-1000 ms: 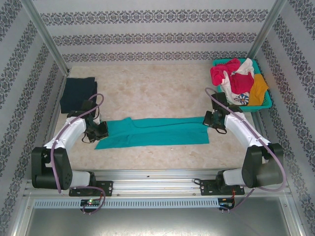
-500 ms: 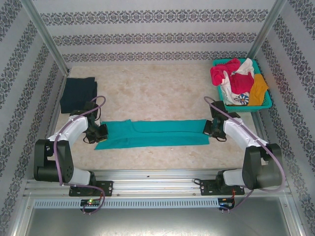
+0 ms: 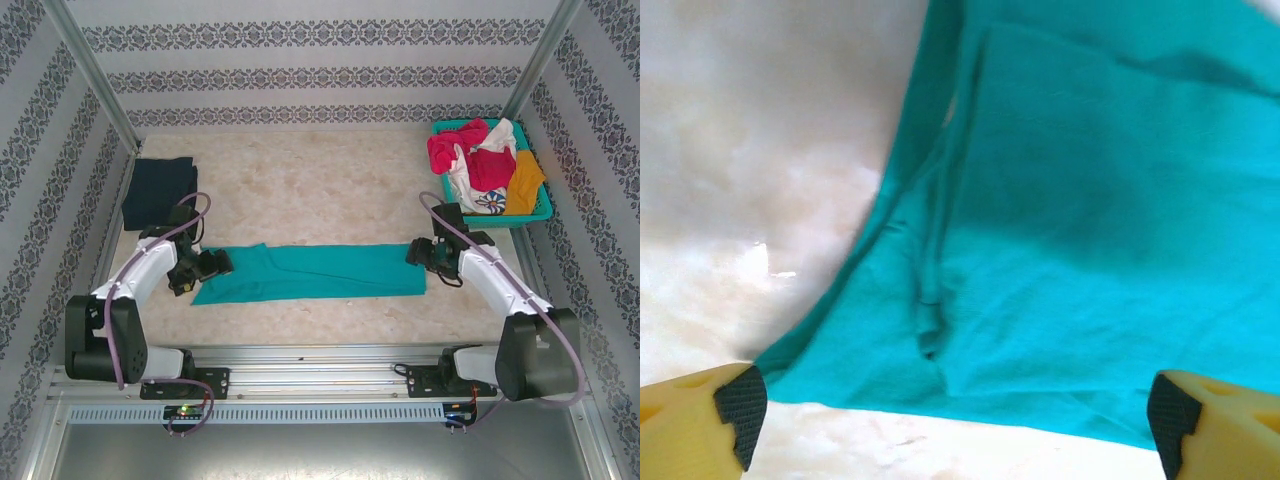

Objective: Fold and stack the t-shirts

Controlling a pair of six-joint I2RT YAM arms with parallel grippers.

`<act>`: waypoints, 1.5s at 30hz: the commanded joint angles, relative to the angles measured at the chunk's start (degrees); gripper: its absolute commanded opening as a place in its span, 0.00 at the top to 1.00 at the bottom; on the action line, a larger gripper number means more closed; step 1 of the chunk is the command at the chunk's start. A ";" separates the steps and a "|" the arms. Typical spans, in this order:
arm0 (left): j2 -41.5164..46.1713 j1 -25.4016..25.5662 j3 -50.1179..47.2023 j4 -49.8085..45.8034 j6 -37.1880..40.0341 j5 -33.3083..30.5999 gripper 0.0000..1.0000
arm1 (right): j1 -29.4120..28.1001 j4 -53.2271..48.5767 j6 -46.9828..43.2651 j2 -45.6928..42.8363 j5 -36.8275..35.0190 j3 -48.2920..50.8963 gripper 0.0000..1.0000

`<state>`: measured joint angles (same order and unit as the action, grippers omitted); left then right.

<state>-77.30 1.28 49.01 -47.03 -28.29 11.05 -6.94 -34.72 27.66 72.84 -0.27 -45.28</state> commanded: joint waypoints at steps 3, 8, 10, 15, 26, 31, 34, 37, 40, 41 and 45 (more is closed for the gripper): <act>-2.27 5.00 2.17 7.90 -7.52 3.25 0.19 | -8.74 5.98 2.59 8.05 1.77 -4.71 0.29; -9.61 5.68 -0.14 16.01 -10.16 5.85 0.61 | -17.21 9.29 5.40 21.48 2.52 -12.29 0.30; -12.89 5.63 0.44 16.71 -9.51 5.56 0.67 | -18.18 9.49 5.87 25.22 3.06 -13.84 0.30; -23.13 5.43 6.22 17.68 -6.46 3.95 0.68 | -17.56 9.85 6.84 28.08 3.44 -11.85 0.30; -52.67 5.49 46.13 9.28 0.07 4.00 0.57 | -18.54 12.25 10.98 22.34 5.80 -1.55 0.31; -65.41 5.83 64.33 5.97 -1.35 4.16 0.32 | -23.21 13.36 14.36 20.99 6.50 0.08 0.31; -72.35 5.90 76.29 2.13 -1.83 6.17 0.22 | -26.90 14.36 15.75 21.07 7.60 -0.24 0.31; -77.78 6.27 86.36 -1.01 -2.02 7.69 0.17 | -29.70 14.66 15.42 21.58 8.70 -2.21 0.30; -79.13 7.26 93.17 -4.52 -1.07 9.04 0.12 | -29.87 13.39 13.34 19.64 9.19 -4.96 0.27; -78.04 7.83 93.39 -4.14 -0.57 9.50 0.10 | -29.63 13.00 12.22 18.24 8.66 -6.03 0.27; -69.82 8.31 89.73 -1.32 0.32 10.67 0.00 | -28.37 12.69 6.03 16.38 4.75 -11.49 0.25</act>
<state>-151.00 8.93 141.05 -43.77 -29.23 20.80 -36.10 -20.69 38.33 91.66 6.98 -52.40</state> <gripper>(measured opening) 0.994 0.745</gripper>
